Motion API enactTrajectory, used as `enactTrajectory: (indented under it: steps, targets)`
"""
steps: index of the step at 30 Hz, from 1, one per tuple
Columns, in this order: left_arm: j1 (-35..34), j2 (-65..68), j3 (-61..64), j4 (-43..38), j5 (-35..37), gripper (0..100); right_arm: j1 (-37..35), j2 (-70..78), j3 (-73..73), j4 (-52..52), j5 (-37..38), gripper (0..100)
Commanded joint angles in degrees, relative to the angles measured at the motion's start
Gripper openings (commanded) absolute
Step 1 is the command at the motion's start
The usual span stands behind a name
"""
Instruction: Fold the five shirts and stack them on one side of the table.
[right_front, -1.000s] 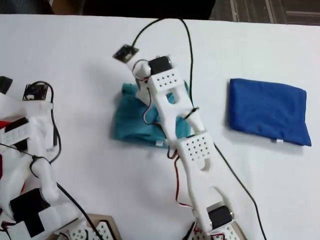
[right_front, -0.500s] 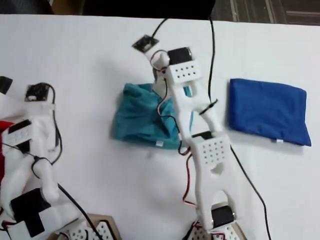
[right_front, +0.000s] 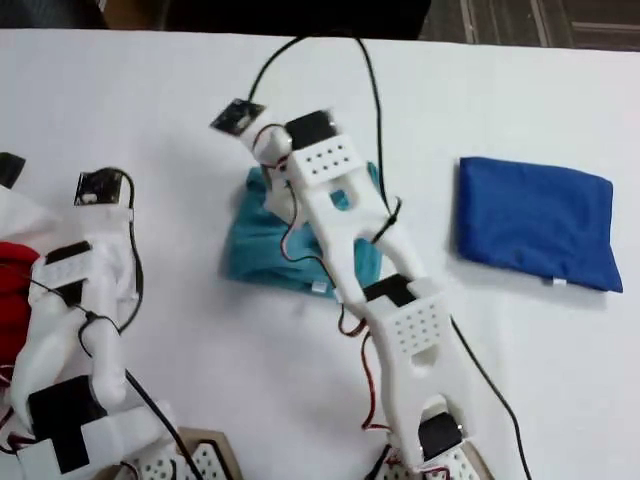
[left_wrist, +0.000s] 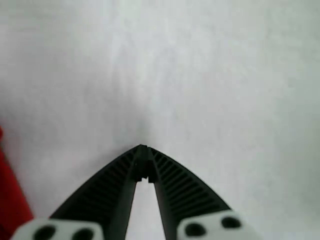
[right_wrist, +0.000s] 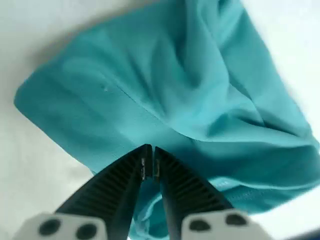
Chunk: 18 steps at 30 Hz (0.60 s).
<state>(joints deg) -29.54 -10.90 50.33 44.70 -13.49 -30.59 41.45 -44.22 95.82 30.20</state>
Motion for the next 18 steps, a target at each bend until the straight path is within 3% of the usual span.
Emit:
enactTrajectory:
  steps: [1, 11, 18]
  targets:
    - [0.5, -2.2, 0.0, -0.9, 0.4, 3, 0.0, 1.5, 0.1, -0.2, -0.1, 2.2]
    - [0.5, -2.2, 0.0, -1.3, 0.4, 3, 10.7, 1.6, 1.7, 2.2, -0.1, 2.2]
    - [0.5, -2.3, 0.9, -3.3, 0.5, 3, 15.7, -7.1, 15.8, 2.2, -0.1, 2.2]
